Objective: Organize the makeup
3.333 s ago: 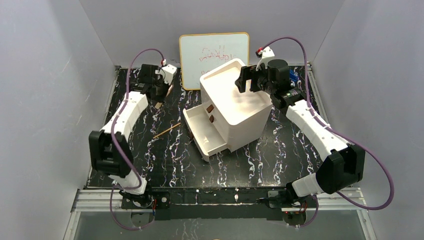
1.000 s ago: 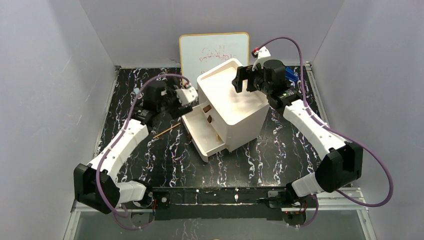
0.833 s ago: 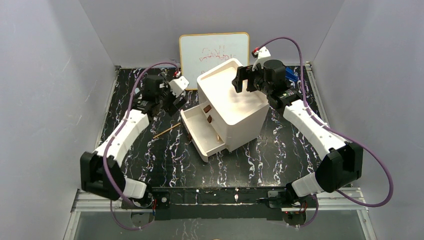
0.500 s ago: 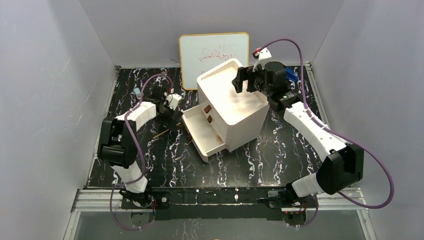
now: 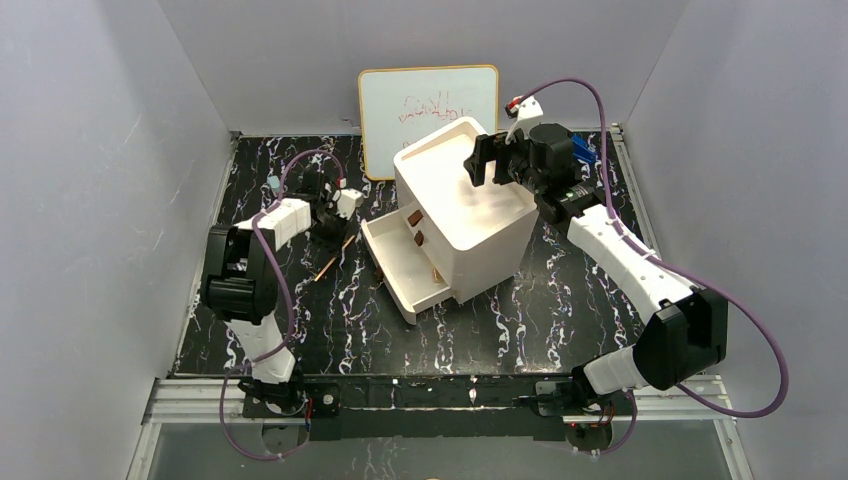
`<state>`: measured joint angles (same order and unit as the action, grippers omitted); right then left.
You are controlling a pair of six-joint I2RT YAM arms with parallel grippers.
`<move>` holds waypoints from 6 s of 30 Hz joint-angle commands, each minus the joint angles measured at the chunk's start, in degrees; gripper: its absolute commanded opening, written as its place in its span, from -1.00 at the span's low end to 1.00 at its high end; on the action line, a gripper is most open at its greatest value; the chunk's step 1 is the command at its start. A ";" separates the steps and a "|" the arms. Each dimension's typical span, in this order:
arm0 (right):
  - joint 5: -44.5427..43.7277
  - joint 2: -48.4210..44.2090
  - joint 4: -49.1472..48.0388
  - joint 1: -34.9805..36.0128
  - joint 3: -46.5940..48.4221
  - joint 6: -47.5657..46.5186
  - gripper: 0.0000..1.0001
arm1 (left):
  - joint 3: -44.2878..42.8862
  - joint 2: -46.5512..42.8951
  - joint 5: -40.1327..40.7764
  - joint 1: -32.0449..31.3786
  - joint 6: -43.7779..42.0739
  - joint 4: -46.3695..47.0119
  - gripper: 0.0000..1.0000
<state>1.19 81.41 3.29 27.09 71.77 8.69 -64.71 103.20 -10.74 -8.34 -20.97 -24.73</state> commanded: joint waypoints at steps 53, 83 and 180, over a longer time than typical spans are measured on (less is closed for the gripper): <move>4.52 5.03 14.55 3.66 -2.76 5.03 0.96 | 8.60 -15.92 -11.24 -29.55 -67.40 -4.21 -1.00; 4.54 3.26 14.02 3.63 -4.92 5.03 0.96 | 15.97 -35.66 -11.87 -6.44 5.31 15.58 0.97; -24.25 -0.42 6.16 3.24 6.54 -3.01 0.97 | -13.39 -23.17 32.59 -22.42 18.31 7.74 0.97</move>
<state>-16.99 81.52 6.66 30.04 73.17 7.20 -71.96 78.15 24.01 -30.59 -4.71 -3.46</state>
